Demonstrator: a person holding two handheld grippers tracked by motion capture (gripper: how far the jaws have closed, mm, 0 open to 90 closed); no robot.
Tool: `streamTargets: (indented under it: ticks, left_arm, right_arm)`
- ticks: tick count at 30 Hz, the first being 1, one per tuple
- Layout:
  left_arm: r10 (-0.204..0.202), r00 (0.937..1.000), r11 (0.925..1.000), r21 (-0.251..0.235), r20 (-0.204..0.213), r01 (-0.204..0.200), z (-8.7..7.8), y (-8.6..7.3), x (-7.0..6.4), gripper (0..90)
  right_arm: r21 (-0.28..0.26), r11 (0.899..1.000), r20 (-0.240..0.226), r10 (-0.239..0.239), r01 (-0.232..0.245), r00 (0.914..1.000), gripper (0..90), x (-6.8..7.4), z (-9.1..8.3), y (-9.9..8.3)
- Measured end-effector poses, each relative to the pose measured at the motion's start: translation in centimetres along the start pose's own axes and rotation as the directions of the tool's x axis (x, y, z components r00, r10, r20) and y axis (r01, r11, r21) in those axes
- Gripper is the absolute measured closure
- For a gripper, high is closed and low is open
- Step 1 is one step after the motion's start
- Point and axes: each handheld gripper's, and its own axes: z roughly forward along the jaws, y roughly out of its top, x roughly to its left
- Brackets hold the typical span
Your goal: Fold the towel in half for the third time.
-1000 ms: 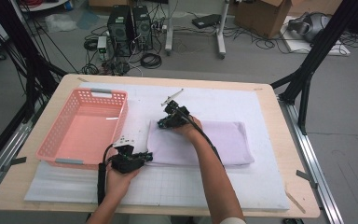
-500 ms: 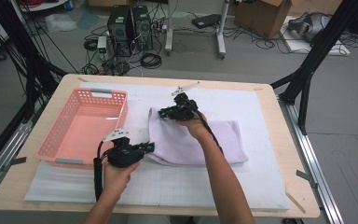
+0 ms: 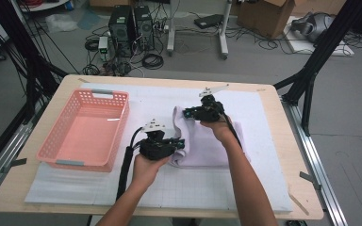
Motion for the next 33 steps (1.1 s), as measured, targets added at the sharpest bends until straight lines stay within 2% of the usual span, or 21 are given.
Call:
streamTargets:
  ticks: [12, 18, 22, 23, 25, 29, 30, 33]
  left_arm:
    - [0.039, 0.9984, 0.9977, 0.053, 0.042, -0.041, 5.1, 1.3, -2.8, 81.2]
    - [0.037, 0.9982, 0.9966, 0.071, 0.048, -0.040, 7.3, 1.2, -3.5, 80.5]
    - [0.032, 0.9982, 0.9966, 0.074, 0.052, -0.036, 8.5, 1.1, -4.0, 79.1]
    - [0.026, 0.9982, 0.9973, 0.067, 0.053, -0.029, 8.7, 1.1, -4.2, 77.2]
    - [0.031, 0.9985, 0.9981, 0.052, 0.046, -0.034, 8.9, 1.1, -4.3, 68.0]
    - [0.074, 0.9966, 0.9969, 0.025, 0.037, -0.075, 8.1, 1.2, -4.0, 45.3]
    - [0.081, 0.9959, 0.9967, 0.010, 0.042, -0.081, 7.7, 1.2, -3.9, 44.2]
    - [0.111, 0.9937, 0.9937, -0.021, 0.015, -0.110, 6.3, 1.2, -3.3, 41.2]
  right_arm:
    - [-0.002, 1.000, 0.084, -0.003, 0.004, 0.9964, 82.1, -2.7, -4.7, -2.6]
    - [0.004, 1.000, 0.140, -0.027, 0.026, 0.9898, 82.1, -3.7, -6.4, -4.0]
    - [0.015, 0.999, 0.159, -0.032, 0.030, 0.9868, 82.1, -4.4, -7.3, -4.8]
    - [0.022, 0.999, 0.166, -0.040, 0.037, 0.9854, 82.0, -4.5, -7.4, -4.9]
    - [0.039, 0.998, 0.176, -0.053, 0.046, 0.9831, 81.9, -4.8, -7.6, -5.3]
    - [0.031, 0.999, 0.190, -0.040, 0.035, 0.9811, 81.9, -5.6, -8.2, -6.2]
    - [0.029, 0.999, 0.192, -0.037, 0.032, 0.9808, 81.9, -5.8, -8.3, -6.4]
    - [0.029, 0.999, 0.194, -0.042, 0.037, 0.9801, 81.9, -6.1, -8.5, -7.0]
